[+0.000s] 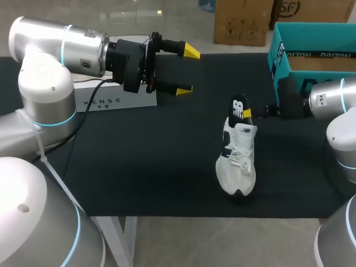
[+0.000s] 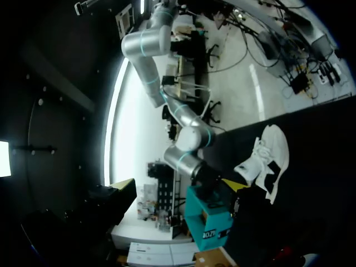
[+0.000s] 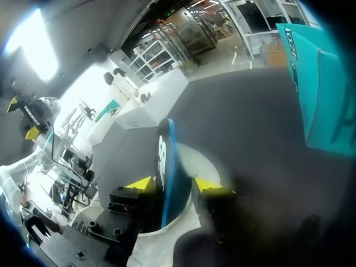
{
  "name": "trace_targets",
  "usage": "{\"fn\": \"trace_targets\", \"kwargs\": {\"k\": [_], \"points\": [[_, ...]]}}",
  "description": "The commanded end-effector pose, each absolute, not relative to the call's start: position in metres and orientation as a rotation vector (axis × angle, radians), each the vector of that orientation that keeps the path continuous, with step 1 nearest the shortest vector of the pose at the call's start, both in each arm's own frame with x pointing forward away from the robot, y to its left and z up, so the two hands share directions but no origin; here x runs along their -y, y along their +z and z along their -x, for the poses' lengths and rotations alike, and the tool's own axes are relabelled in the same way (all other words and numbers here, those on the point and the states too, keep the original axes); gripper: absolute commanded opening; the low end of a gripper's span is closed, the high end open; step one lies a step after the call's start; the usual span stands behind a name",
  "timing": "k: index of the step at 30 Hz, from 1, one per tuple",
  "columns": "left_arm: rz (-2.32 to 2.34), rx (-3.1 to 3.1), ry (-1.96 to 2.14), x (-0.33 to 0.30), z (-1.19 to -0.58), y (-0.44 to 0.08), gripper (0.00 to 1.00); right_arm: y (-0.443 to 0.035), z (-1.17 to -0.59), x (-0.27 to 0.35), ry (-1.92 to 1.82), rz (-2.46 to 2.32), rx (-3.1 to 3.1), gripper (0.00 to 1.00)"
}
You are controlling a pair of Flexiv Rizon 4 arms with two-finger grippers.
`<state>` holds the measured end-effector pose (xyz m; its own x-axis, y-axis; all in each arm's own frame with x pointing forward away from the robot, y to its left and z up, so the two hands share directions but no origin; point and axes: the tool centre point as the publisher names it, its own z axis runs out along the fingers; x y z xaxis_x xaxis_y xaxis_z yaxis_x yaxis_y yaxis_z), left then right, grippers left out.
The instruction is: Take the shoe out of the shoebox, open the shoe tongue, remove and reinsert the insole, then place the shoe into the shoebox
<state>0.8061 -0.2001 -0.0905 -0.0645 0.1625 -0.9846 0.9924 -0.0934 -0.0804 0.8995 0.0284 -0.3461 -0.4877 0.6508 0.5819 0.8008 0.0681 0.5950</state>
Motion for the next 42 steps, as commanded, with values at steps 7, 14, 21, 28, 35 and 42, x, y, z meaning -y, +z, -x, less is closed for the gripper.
{"fn": "trace_targets", "kwargs": {"k": [7, 14, 21, 28, 35, 42], "points": [[-1.371, -1.336, -1.256, 0.200, -0.806, -0.090, 1.00, -0.354, -0.902, -0.022, -1.390, 1.522, 2.178, 0.02], [-1.371, -1.336, -1.256, 0.200, -0.806, -0.090, 1.00, -0.354, -0.903, -0.019, -1.387, 1.528, 2.183, 0.00], [-1.371, -1.336, -1.256, 0.200, -0.806, -0.090, 1.00, -0.350, -0.897, -0.022, -1.395, 1.520, 2.177, 0.00], [-1.371, -1.336, -1.256, 0.200, -0.806, -0.090, 1.00, -0.355, -0.887, -0.019, -1.365, 1.527, 2.171, 0.00], [-1.371, -1.336, -1.256, 0.200, -0.806, -0.090, 1.00, -0.365, -0.878, -0.015, -1.303, 1.535, 2.178, 0.00], [-1.371, -1.336, -1.256, 0.200, -0.806, -0.090, 1.00, -0.378, -0.873, -0.018, -1.239, 1.531, 2.186, 0.00]]}}
